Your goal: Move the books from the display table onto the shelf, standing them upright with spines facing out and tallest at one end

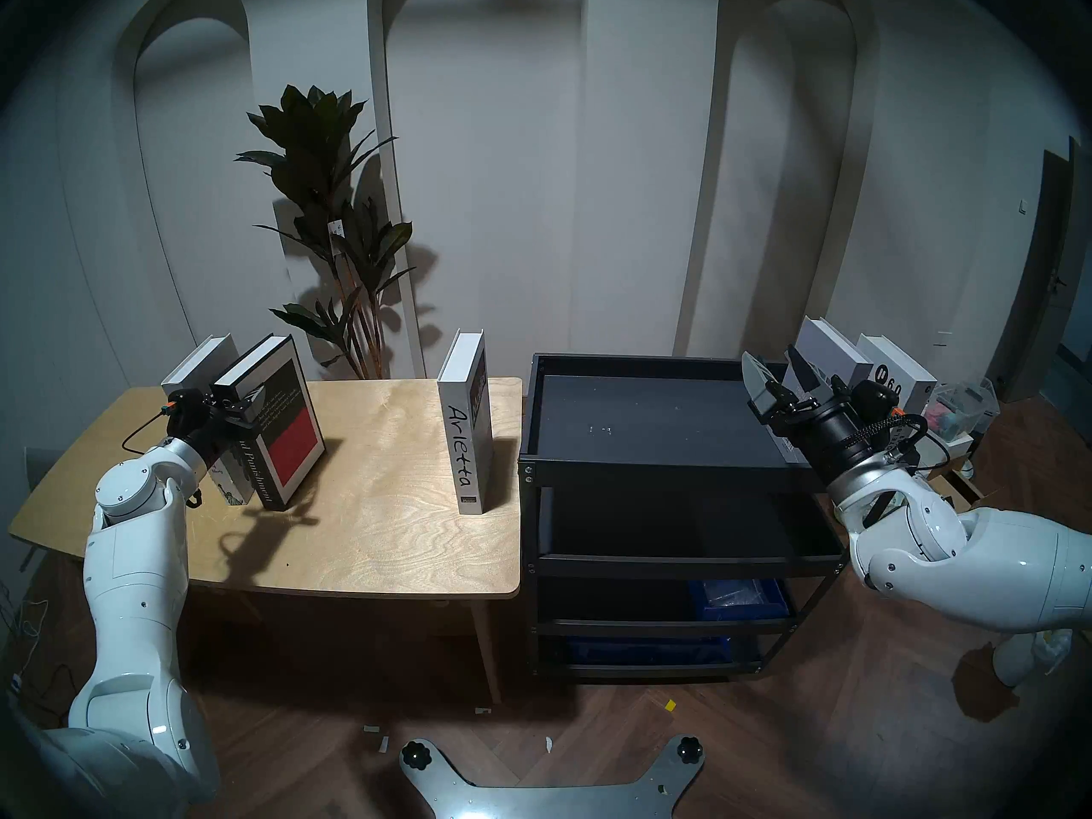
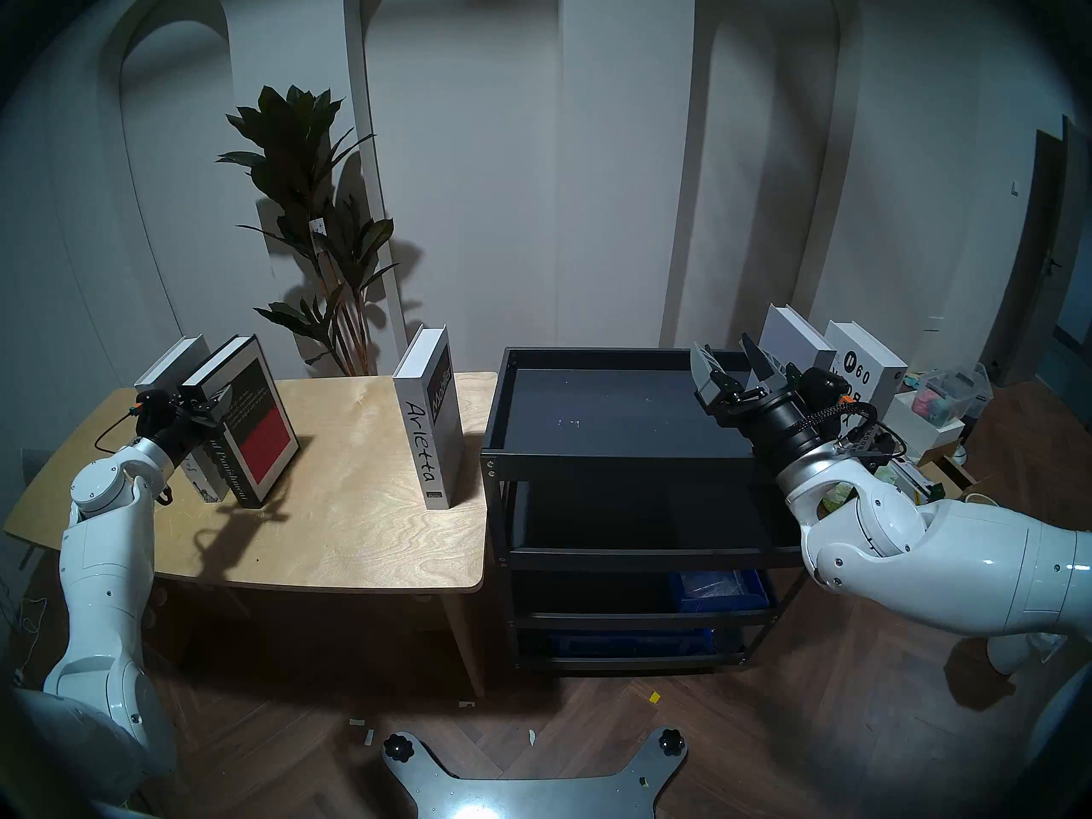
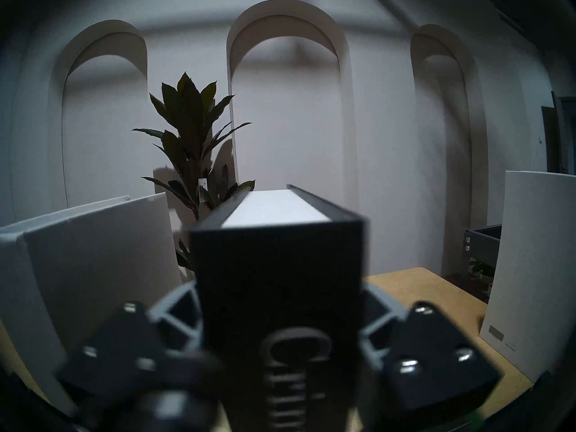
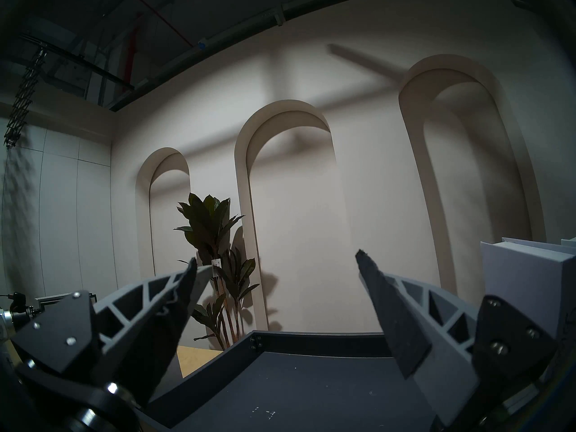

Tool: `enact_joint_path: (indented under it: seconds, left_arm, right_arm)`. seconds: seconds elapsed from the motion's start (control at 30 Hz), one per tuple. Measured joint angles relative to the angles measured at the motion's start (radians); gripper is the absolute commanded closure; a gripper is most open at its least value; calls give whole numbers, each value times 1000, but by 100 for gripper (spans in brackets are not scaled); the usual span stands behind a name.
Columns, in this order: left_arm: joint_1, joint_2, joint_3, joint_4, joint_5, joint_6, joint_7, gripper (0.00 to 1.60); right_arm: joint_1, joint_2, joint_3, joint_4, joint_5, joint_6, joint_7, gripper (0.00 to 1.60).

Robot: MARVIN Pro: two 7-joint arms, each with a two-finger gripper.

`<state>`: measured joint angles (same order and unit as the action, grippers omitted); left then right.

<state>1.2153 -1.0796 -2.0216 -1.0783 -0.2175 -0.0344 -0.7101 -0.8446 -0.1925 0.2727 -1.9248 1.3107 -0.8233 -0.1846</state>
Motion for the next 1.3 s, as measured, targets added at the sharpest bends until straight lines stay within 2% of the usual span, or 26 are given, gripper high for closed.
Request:
enact_joint_path:
  seconds: [0.37,0.57,0.87,1.1,1.3]
  left_arm:
    - [65,-5,-52,-127,-43,106,-38,160]
    - [73,-13,-87,-192,-78,166,-46,160]
    - [21,-18,-125,-305,-177,224,-83,160]
    - [-35,-17,-123,-396,-258,271,-124,160]
    - [-77,-32,-109,-480,-303,340,-115,160]
  right_arm:
    - [2,0,-2,0,0,0,-2,0]
    - [3,0,-3,0,0,0,-2,0]
    - [3,1,-6,0,1,0,-2,0]
    - [4,1,-7,0,1,0,-2,0]
    - [4,1,-8,0,1,0,-2,0]
